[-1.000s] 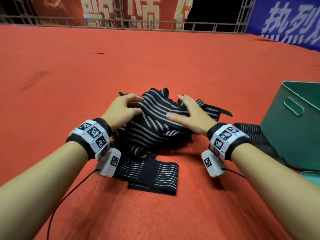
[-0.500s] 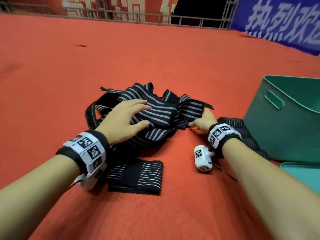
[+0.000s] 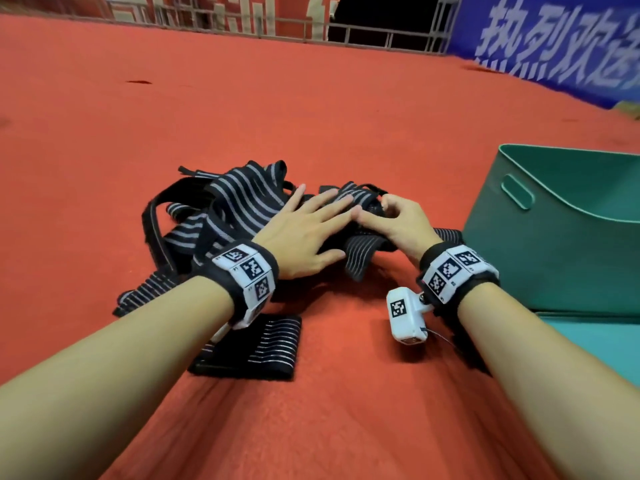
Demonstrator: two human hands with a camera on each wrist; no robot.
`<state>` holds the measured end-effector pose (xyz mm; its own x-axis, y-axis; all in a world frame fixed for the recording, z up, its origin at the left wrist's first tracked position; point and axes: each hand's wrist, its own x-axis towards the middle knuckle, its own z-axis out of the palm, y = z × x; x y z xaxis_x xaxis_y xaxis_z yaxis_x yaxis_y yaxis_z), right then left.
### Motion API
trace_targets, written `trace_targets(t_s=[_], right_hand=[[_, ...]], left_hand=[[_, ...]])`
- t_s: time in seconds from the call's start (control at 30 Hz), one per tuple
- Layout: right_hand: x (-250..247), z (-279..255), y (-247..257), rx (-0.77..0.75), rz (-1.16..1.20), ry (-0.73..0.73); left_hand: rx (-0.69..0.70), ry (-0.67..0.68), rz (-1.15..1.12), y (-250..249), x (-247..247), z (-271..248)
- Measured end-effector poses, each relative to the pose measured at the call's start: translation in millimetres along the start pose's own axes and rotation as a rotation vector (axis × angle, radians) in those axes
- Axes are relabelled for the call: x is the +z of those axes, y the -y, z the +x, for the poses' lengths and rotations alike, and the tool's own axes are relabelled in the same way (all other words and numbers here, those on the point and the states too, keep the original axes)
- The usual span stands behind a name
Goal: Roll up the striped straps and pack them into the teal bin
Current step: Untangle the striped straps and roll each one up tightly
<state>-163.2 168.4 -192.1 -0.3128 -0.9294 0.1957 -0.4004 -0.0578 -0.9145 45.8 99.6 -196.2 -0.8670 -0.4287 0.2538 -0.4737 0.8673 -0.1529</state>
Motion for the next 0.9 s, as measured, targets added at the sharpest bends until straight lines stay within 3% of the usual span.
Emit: trace_targets(t_s=[0.17,0.33,0.5,0.6,0.67,0.77,0.8,0.9], right_hand=[[-20.7,-15.9,-1.0,0.015,0.018,-0.024],[-5.1,-46.6,4.3,-0.044,0.05,-0.174],[-25.5,-52.6,14.4,0.035,0.437,-0.448],[-39.5,-51.4,24.5,0.045,0.575,-0.449],[-31.9,-51.2,28.6,0.023,0.6,-0.355],[-9.4,-54.4,34.1,-0.037,0.513,-0.285],[-1.8,-56.1,35.9,-0.064,0.464,-0.294],[16.3,-63.7,41.3,-0.114,0.418,-0.344]], left_hand=[[0.005,0.079,0.181,-7.9,0.4,-1.0],[-0.192,0.102,0.259,-16.3,-1.0,8.7],[-0.349,0.136,0.245,2.4,1.1,3.1],[-0.464,0.037,0.18,6.5,-2.8,-4.1],[-0.403,-0.078,0.042,-0.9,-6.9,-4.9],[-0.115,-0.279,-0.48,-23.4,-26.0,-10.2],[-0.097,-0.34,-0.617,-30.8,-31.5,-13.2],[-0.328,-0.457,-1.083,-50.3,-50.7,-29.6]])
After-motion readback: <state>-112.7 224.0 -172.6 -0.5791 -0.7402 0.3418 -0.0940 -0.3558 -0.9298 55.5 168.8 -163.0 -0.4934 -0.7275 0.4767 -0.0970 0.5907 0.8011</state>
